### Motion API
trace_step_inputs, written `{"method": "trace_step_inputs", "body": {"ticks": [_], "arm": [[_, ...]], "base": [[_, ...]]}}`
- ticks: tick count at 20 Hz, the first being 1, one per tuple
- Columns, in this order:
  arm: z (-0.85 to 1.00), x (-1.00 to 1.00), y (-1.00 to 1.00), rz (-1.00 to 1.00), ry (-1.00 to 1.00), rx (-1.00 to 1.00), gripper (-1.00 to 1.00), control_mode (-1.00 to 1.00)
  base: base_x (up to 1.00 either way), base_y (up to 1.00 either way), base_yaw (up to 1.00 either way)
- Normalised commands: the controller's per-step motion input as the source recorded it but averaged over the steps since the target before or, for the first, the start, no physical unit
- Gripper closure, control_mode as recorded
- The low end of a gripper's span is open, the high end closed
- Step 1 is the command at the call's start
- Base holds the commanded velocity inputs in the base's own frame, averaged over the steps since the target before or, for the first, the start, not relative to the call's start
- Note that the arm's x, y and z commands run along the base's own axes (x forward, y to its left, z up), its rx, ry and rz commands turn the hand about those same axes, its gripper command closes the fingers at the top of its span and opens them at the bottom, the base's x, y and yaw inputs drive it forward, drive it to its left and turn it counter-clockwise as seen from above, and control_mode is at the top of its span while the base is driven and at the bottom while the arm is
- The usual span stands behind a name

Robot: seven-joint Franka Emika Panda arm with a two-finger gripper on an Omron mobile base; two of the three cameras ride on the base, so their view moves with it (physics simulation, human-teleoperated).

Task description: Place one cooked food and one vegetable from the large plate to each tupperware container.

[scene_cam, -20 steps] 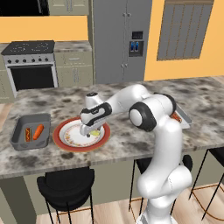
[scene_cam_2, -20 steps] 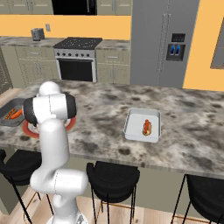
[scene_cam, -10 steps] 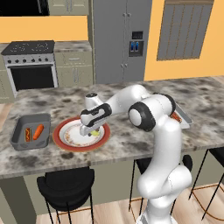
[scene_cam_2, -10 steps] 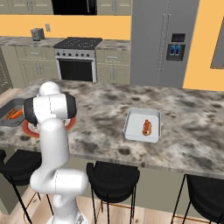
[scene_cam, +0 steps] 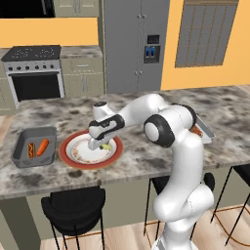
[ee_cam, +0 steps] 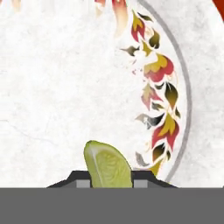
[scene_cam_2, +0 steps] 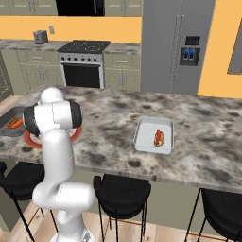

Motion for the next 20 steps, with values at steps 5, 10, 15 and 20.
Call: {"method": "trace_step_inputs", "body": {"ticks": [5, 10, 15, 20], "arm": [[0.87, 0.0, -0.58, -0.03, 0.01, -0.09, 1.0, -1.0], [0.48, -0.04, -1.0, -0.23, 0.01, 0.0, 1.0, -1.0], [0.13, 0.05, -1.0, -0.33, 0.0, 0.0, 1.0, -1.0], [0.22, -0.3, -1.0, -0.21, -0.16, 0.04, 1.0, -1.0]], "base": [[0.0, 0.0, 0.0], [0.0, 0.0, 0.0], [0.0, 0.0, 0.0], [0.0, 0.0, 0.0]]}}
